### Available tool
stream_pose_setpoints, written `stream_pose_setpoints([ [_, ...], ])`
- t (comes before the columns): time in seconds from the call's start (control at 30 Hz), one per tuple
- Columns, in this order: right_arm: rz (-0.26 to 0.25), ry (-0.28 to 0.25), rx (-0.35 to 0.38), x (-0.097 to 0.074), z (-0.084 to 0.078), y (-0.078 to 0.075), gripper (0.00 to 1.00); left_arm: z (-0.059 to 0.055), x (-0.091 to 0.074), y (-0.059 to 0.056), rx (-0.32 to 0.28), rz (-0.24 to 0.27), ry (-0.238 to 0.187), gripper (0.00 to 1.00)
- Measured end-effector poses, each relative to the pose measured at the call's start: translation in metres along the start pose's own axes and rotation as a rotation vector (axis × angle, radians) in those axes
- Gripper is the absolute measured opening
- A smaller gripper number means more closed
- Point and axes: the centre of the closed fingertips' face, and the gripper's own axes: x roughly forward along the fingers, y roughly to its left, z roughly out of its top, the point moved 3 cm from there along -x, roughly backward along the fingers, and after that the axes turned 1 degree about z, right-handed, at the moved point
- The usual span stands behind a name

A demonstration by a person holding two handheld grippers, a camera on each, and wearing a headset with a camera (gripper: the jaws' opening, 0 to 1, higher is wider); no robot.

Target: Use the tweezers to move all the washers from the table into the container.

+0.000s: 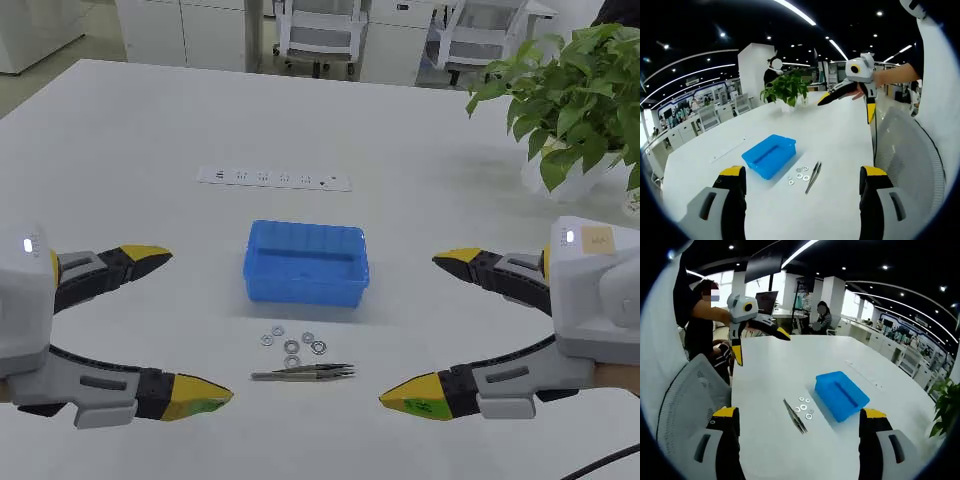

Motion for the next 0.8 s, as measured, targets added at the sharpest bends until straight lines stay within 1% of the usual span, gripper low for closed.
stream_pose_setpoints([
  [0.1, 0.002, 0.004, -0.004, -0.0005, -0.0012, -0.0001, 1.00, -0.0027, 0.0004, 0.0022, 0.006, -0.002, 0.020, 0.99],
  [0.23, 0.003, 0.009, -0.011, 0.0008, -0.0025, -0.0002, 1.00, 0.0008, -0.0002, 0.0002, -0.013, -0.021, 0.011, 0.99],
  [0.37, 0.002, 0.002, -0.006, 0.0008, -0.0035, 0.0000, 1.00, 0.0014, 0.0000, 0.0007, 0.001, -0.019, 0.018, 0.99],
  [0.43, 0.002, 0.011, -0.009, 0.0004, -0.0057, -0.0001, 1.00, 0.0017, 0.0001, 0.0010, 0.000, -0.019, 0.017, 0.99],
  [0.5, 0.003, 0.014, -0.008, -0.0003, -0.0073, 0.0002, 1.00, 0.0035, 0.0002, 0.0004, -0.026, -0.021, -0.002, 0.99],
  [0.53, 0.004, 0.015, -0.005, -0.0007, -0.0083, 0.0004, 1.00, 0.0032, 0.0000, 0.0005, -0.030, -0.020, -0.004, 0.99],
  [0.67, 0.003, 0.014, 0.001, -0.0013, -0.0091, 0.0008, 1.00, -0.0004, -0.0006, -0.0008, -0.020, -0.020, 0.012, 0.99],
  [0.8, 0.001, 0.017, 0.004, -0.0008, -0.0104, 0.0000, 1.00, -0.0010, -0.0015, -0.0020, -0.022, -0.021, 0.010, 0.99],
])
